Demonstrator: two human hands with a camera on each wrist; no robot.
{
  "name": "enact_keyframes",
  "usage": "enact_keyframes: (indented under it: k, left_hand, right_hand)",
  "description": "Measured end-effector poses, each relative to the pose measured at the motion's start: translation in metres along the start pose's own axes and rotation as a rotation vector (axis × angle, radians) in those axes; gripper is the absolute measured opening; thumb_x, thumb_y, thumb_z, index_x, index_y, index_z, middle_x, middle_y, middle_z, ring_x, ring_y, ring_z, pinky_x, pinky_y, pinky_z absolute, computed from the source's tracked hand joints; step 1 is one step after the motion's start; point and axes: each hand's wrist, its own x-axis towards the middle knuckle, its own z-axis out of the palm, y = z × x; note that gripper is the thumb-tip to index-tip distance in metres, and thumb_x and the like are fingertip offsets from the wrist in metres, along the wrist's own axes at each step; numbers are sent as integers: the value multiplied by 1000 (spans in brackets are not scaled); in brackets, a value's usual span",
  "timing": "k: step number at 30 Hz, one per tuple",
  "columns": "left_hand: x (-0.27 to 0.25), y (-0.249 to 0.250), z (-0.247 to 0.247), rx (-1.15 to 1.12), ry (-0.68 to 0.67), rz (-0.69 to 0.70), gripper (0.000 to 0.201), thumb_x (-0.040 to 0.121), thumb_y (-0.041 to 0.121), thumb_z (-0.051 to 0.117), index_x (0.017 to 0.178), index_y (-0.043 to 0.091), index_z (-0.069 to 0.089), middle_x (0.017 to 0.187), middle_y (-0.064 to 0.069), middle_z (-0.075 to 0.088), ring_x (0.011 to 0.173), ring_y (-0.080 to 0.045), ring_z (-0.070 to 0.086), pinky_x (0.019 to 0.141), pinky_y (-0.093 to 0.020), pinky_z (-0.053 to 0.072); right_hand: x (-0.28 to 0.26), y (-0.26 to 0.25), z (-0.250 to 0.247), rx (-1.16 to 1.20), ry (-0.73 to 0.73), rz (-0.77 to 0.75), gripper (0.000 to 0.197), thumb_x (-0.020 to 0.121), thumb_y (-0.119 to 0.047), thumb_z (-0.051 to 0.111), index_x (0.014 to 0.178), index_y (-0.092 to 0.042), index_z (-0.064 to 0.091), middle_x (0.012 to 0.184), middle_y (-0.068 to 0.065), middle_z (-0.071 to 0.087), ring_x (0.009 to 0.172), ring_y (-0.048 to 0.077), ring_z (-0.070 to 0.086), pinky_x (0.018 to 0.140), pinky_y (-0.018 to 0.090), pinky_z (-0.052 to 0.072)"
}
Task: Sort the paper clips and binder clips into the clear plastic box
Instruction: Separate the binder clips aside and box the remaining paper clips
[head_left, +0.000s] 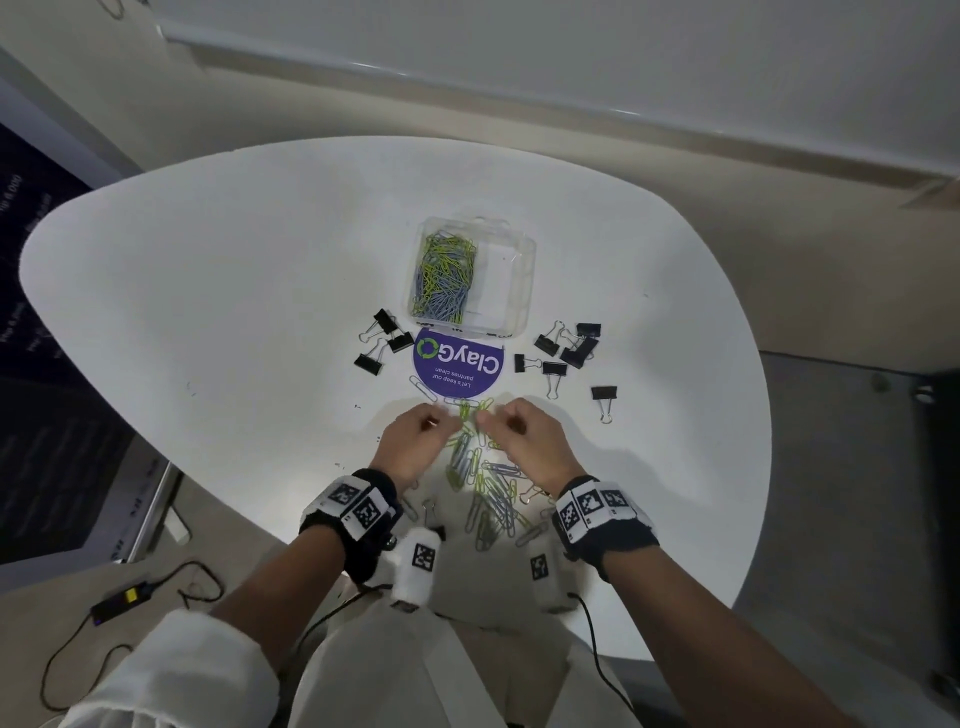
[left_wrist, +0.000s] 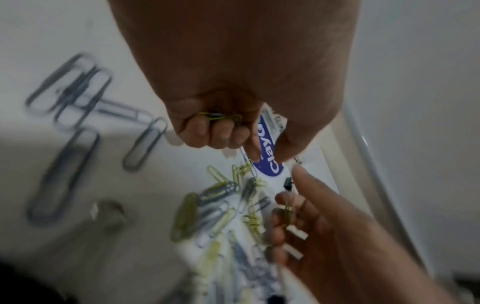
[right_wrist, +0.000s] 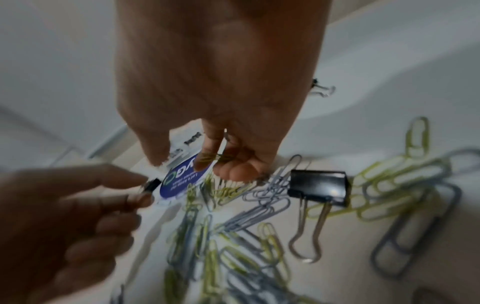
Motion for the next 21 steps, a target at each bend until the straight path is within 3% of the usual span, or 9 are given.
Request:
enact_keyframes:
  k: [3,5,7,11,13,17,19,21]
  left_hand:
    - [-3,-3,-2,519,-70,266,23,83,33,69,98,20,58,65,9,52,60,-8,48,54,-18,34]
    - [-3,-9,-2,690,-120,315,27,79,28,73,101,21,58,86,8,55,80,-12,51,67,-19,37]
    - [-2,-14,0,714,-124,325,25,78,25,73,98,19,59,103,4,54,94,-16,54,76,-23,38]
    - [-8,-12,6,703,-122,390,14,81,19,68,91,12,61,102,-2,52,93,-22,55,76,-26,40]
    - [-9,-13,6,700,-92,423,16,83,17,67,96,11,59,103,-3,53,94,-24,56,74,-27,39]
    - [-6,-18,3,676,-41,438,48,83,19,68,127,15,49,121,-7,55,105,-27,55,80,-30,42]
    - [-4,-20,3,721,-34,480,43,84,18,68,124,16,53,122,-6,55,105,-26,55,82,-30,43]
    - [-2,-21,4,761,-26,518,25,86,17,65,110,11,59,113,-7,56,99,-27,57,78,-30,44]
  right_hand:
    - [5,10,2,-278,-76,-133,39,78,-35,81,107,-19,61,109,-5,56,94,10,58,82,21,50]
    - [7,17,3,-452,-115,-198,46,77,-29,82,116,-19,60,115,-3,52,104,14,52,90,24,45]
    - [6,21,6,-518,-85,-253,34,81,-22,79,111,-16,64,108,-2,52,100,15,52,87,23,44]
    - [4,24,13,-559,-32,-302,4,88,-13,68,91,-14,66,97,-2,51,89,15,54,83,32,51]
    - [6,26,15,-578,-24,-301,6,89,-11,66,86,-16,65,95,-2,51,88,14,54,82,32,52]
    - [4,25,12,-417,-1,-296,3,92,-15,65,89,-17,65,93,-4,52,82,7,54,78,19,45]
    - [1,23,9,-299,-4,-260,5,93,-15,64,89,-18,62,92,-5,51,79,2,51,75,12,39]
    - [0,22,8,-226,-8,-220,7,95,-17,61,88,-18,58,92,-2,53,79,5,51,74,14,39]
